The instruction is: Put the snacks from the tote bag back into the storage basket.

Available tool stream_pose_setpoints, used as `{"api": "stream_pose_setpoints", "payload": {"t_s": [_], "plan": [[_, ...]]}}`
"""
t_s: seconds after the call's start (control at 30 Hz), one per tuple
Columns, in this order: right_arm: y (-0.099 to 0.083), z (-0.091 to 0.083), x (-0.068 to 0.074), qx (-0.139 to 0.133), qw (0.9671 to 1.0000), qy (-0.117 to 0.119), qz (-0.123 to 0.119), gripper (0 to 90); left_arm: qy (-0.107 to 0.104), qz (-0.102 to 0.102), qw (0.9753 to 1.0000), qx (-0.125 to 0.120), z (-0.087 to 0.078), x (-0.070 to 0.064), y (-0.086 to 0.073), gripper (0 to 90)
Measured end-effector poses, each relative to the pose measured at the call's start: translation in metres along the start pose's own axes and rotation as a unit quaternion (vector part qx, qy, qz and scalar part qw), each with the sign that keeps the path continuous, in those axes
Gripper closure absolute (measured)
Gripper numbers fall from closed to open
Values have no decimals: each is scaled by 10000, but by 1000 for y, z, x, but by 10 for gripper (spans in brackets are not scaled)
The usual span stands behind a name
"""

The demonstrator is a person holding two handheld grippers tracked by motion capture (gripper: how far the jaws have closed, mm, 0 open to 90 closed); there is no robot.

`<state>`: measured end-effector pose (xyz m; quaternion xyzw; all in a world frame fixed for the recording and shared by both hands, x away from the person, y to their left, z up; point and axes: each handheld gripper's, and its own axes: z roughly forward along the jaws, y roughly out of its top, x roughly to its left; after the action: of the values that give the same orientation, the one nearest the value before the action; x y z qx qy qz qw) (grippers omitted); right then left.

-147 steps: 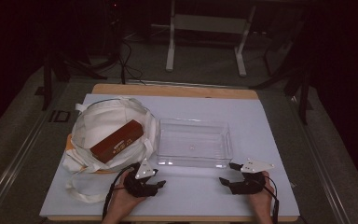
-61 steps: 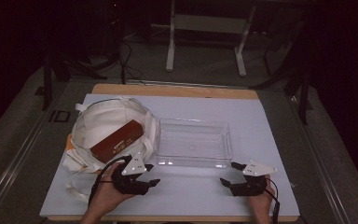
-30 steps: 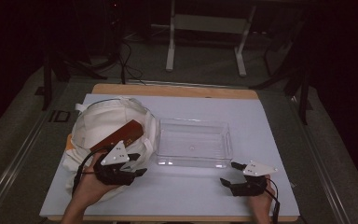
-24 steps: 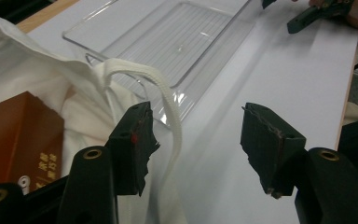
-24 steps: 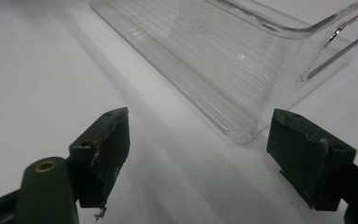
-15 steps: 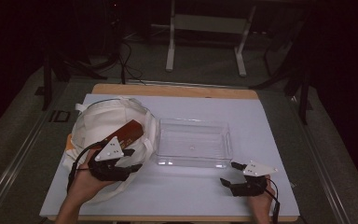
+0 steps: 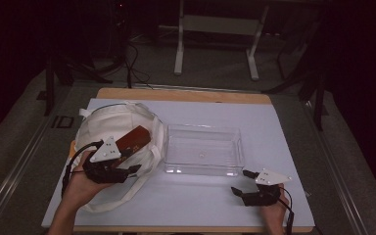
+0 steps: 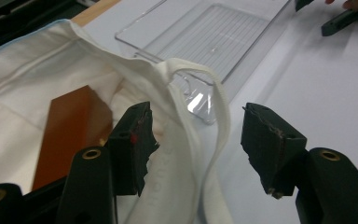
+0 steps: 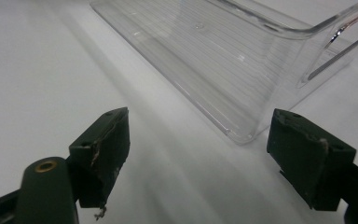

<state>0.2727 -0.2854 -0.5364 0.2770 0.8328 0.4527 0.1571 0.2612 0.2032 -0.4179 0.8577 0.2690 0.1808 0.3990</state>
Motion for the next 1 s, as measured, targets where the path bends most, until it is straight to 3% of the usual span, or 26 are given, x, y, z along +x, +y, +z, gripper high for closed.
{"api": "stream_pose_setpoints", "payload": {"t_s": [0.6,1.0], "plan": [[0,0,0,-6,10000,10,-11,211,295,-80,9991,307,-10,23,1,409],[0,0,0,-18,10000,25,7,211,534,-138,9966,618,-10,36,2,375]]}}
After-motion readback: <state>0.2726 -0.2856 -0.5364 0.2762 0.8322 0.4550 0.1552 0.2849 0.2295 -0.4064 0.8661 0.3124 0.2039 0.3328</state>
